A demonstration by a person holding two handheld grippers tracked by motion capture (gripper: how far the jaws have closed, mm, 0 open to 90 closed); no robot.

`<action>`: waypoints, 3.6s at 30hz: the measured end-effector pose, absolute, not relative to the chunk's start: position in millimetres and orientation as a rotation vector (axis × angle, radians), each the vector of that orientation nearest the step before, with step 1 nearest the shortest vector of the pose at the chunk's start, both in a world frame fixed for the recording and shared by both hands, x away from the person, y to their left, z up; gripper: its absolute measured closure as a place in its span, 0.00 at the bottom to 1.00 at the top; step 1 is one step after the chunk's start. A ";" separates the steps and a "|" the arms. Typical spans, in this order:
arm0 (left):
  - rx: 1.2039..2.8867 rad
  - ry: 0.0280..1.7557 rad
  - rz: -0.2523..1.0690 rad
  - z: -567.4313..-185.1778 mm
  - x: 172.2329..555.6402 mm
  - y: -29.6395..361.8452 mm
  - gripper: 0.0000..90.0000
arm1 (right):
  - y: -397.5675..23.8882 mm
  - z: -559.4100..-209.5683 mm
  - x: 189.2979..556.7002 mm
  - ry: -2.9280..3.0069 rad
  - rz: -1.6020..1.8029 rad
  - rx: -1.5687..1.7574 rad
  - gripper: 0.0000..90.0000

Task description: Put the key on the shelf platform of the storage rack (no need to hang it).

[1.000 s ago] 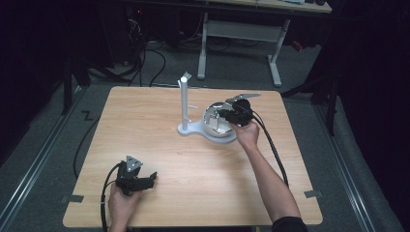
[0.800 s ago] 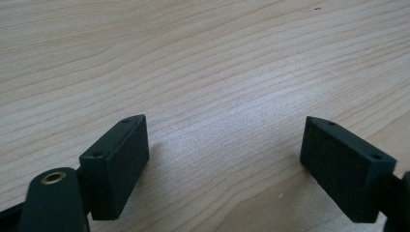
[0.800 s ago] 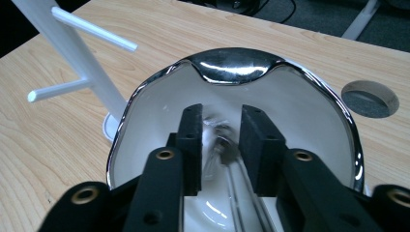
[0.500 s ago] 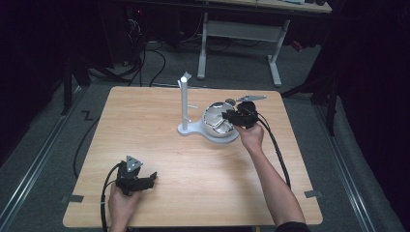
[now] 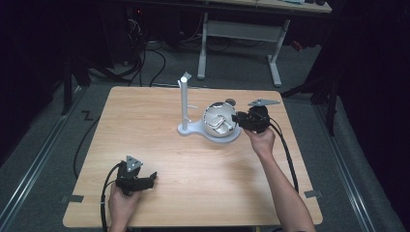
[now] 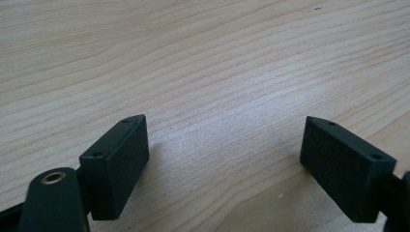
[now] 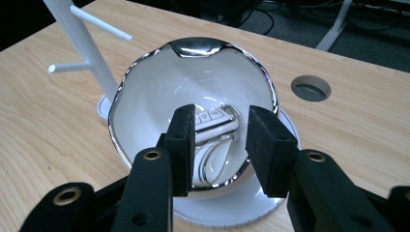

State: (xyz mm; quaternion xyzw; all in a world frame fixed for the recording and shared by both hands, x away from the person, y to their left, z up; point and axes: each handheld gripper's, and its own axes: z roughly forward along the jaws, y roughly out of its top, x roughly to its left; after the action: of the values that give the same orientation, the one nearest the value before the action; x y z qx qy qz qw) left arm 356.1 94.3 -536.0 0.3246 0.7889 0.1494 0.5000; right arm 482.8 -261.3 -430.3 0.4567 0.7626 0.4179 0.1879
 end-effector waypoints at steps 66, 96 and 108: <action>0.783 1.907 0.363 -536.0 356.6 94.4 0.20 | -357.0 -440.2 371.8 1.955 1.319 1.444 0.63; 0.785 1.906 0.363 -536.1 356.6 94.5 0.20 | -334.2 -473.4 347.0 1.987 1.373 1.420 0.62; 0.783 1.908 0.365 -536.0 356.6 94.5 0.20 | -314.8 -489.4 349.3 2.036 1.352 1.416 0.61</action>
State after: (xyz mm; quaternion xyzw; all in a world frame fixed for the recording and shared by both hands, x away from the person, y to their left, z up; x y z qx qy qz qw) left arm 356.6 94.5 -536.0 0.3237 0.7889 0.1508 0.5002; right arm 349.3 -314.8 -489.4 0.4948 0.7119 0.4728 0.1577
